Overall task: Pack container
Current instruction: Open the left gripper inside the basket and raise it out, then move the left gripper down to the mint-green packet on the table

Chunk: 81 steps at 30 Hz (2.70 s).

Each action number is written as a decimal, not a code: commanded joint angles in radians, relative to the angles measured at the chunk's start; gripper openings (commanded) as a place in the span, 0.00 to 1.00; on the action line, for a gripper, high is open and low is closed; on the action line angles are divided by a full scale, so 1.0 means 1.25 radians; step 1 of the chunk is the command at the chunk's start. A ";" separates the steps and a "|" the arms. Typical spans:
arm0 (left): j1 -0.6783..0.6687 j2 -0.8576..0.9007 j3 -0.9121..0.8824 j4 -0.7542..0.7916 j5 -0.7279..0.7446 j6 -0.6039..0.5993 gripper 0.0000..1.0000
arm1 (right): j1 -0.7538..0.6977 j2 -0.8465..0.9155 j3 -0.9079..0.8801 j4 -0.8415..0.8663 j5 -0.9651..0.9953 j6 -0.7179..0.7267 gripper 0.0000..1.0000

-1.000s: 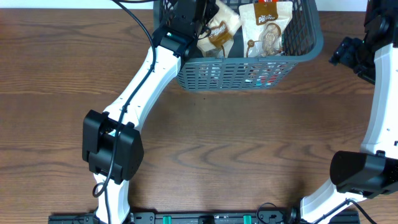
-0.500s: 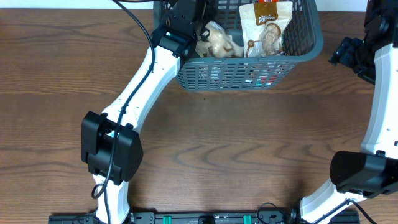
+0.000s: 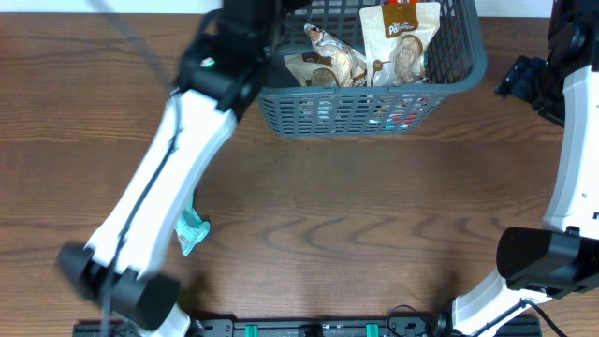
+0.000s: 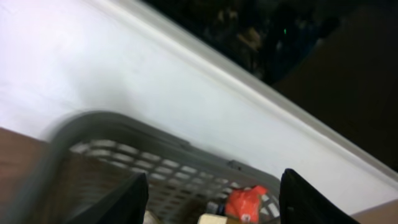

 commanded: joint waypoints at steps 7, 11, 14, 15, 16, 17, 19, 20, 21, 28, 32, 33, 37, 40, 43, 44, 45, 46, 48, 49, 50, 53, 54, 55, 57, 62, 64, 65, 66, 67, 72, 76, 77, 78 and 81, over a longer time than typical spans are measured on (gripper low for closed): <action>0.005 -0.236 0.023 -0.424 -0.161 0.189 0.70 | -0.007 0.002 -0.003 -0.001 0.016 0.014 0.99; 0.021 -0.291 0.023 -0.620 -0.161 0.221 0.70 | -0.007 0.002 -0.003 -0.001 0.016 0.014 0.99; 0.069 -0.309 0.023 -0.759 -0.161 0.206 0.70 | -0.007 0.002 -0.003 -0.001 0.016 0.014 0.99; 0.094 -0.309 0.023 -0.804 -0.160 0.170 0.70 | -0.007 0.002 -0.003 -0.001 0.016 0.014 0.99; 0.114 -0.309 0.023 -0.836 -0.161 0.131 0.70 | -0.007 0.002 -0.003 -0.001 0.016 0.014 0.99; 0.134 -0.309 0.023 -0.861 -0.161 0.096 0.70 | -0.007 0.002 -0.003 -0.001 0.016 0.014 0.99; 0.192 -0.308 0.013 -0.926 -0.161 -0.039 0.70 | -0.007 0.002 -0.003 -0.001 0.016 0.014 0.99; 0.219 -0.308 0.009 -0.959 -0.161 -0.120 0.70 | -0.007 0.002 -0.003 -0.001 0.016 0.014 0.99; 0.251 -0.308 0.003 -1.000 -0.160 -0.213 0.70 | -0.007 0.002 -0.003 -0.001 0.016 0.014 0.99; 0.364 -0.308 -0.073 -1.093 -0.075 -0.378 0.78 | -0.007 0.002 -0.003 -0.001 0.016 0.014 0.99; 0.364 -0.308 -0.146 -1.088 -0.022 -0.379 0.78 | -0.007 0.002 -0.003 -0.001 0.016 0.014 0.99; 0.364 -0.309 -0.173 -1.082 -0.006 -0.379 0.78 | -0.007 0.002 -0.003 -0.001 0.016 0.014 0.99; 0.364 -0.309 -0.291 -1.047 0.048 -0.409 0.78 | -0.007 0.002 -0.003 -0.001 0.016 0.014 0.99; 0.364 -0.309 -0.378 -0.999 0.083 -0.408 0.79 | -0.007 0.002 -0.003 -0.001 0.016 0.014 0.99; 0.364 -0.309 -0.459 -0.951 0.107 -0.363 0.79 | -0.007 0.002 -0.003 -0.001 0.016 0.014 0.99; 0.364 -0.309 -0.488 -0.928 0.122 -0.318 0.79 | -0.007 0.002 -0.003 -0.001 0.016 0.014 0.99; 0.364 -0.309 -0.512 -0.914 0.136 -0.288 0.79 | -0.007 0.002 -0.003 -0.001 0.016 0.014 0.99; 0.364 -0.309 -0.534 -0.902 0.147 -0.257 0.79 | -0.007 0.002 -0.003 -0.001 0.016 0.014 0.99; 0.364 -0.309 -0.578 -0.885 0.149 -0.208 0.79 | -0.007 0.002 -0.003 -0.001 0.016 0.014 0.99; 0.364 -0.309 -0.598 -0.875 0.149 -0.181 0.79 | -0.007 0.002 -0.003 -0.001 0.016 0.014 0.99; 0.364 -0.309 -0.616 -0.862 0.149 -0.153 0.79 | -0.007 0.002 -0.003 -0.001 0.016 0.014 0.99; 0.364 -0.309 -0.659 -0.825 0.150 -0.063 0.79 | -0.007 0.002 -0.003 -0.001 0.016 0.014 0.99; 0.364 -0.309 -0.673 -0.812 0.150 -0.035 0.79 | -0.007 0.002 -0.003 -0.001 0.016 0.014 0.99; 0.364 -0.309 -0.686 -0.801 0.150 -0.016 0.79 | -0.007 0.002 -0.003 -0.001 0.016 0.014 0.99; 0.364 -0.309 -0.715 -0.770 0.172 0.029 0.80 | -0.007 0.002 -0.003 -0.001 0.016 0.014 0.99; 0.364 -0.309 -0.784 -0.672 0.257 0.111 0.80 | -0.007 0.002 -0.003 -0.001 0.016 0.014 0.99; 0.364 -0.309 -0.809 -0.652 0.257 0.110 0.80 | -0.007 0.002 -0.003 -0.001 0.016 0.014 0.99; 0.364 -0.309 -0.821 -0.643 0.257 0.110 0.80 | -0.007 0.002 -0.003 -0.001 0.016 0.014 0.99; 0.364 -0.309 -0.835 -0.630 0.257 0.110 0.80 | -0.007 0.002 -0.003 -0.001 0.016 0.014 0.99; 0.364 -0.309 -0.845 -0.620 0.257 0.110 0.80 | -0.007 0.002 -0.003 -0.001 0.016 0.014 0.99; 0.364 -0.309 -0.880 -0.545 0.257 0.110 0.80 | -0.007 0.002 -0.003 -0.001 0.016 0.014 0.99; 0.364 -0.309 -0.882 -0.471 0.251 0.110 0.80 | -0.007 0.002 -0.003 -0.001 0.016 0.014 0.99; 0.364 -0.309 -0.882 -0.456 0.244 0.107 0.81 | -0.007 0.002 -0.003 -0.001 0.016 0.014 0.99; 0.364 -0.309 -0.882 -0.448 0.232 0.098 0.81 | -0.007 0.002 -0.003 -0.001 0.016 0.014 0.99; 0.364 -0.304 -0.882 -0.443 0.177 0.067 0.82 | -0.007 0.002 -0.003 -0.001 0.016 0.014 0.99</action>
